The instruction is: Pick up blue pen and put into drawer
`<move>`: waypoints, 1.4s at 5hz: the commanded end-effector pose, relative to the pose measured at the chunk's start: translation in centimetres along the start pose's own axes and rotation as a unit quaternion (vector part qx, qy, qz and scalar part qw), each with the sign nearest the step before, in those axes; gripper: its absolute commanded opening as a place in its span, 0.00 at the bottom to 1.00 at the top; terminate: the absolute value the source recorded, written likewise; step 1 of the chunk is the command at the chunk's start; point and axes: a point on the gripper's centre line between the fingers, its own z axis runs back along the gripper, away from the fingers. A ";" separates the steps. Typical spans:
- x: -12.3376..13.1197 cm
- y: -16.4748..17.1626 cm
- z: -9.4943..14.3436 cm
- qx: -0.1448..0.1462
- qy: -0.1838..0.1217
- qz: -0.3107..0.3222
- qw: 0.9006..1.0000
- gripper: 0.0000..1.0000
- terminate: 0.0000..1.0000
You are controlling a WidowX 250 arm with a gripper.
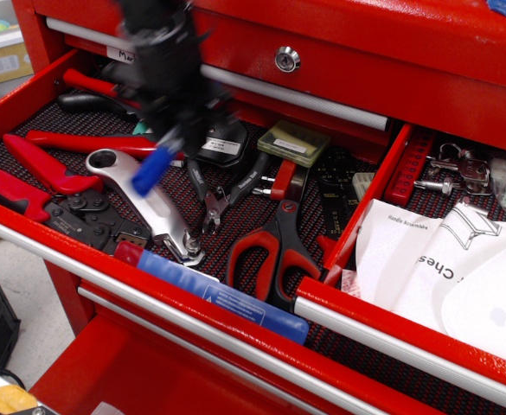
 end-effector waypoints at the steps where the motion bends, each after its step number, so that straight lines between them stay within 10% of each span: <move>1: 0.8 -7.2 5.2 0.016 -0.033 0.091 0.995 0.00 0.00; 3: 0.9 -13.4 8.0 0.002 -0.044 0.146 0.988 0.00 0.00; 4: 0.9 -13.4 8.0 0.002 -0.044 0.146 0.988 1.00 0.00; 6: 0.9 -13.4 8.0 0.002 -0.044 0.146 0.988 1.00 0.00; 7: 0.9 -13.4 8.0 0.002 -0.044 0.146 0.988 1.00 1.00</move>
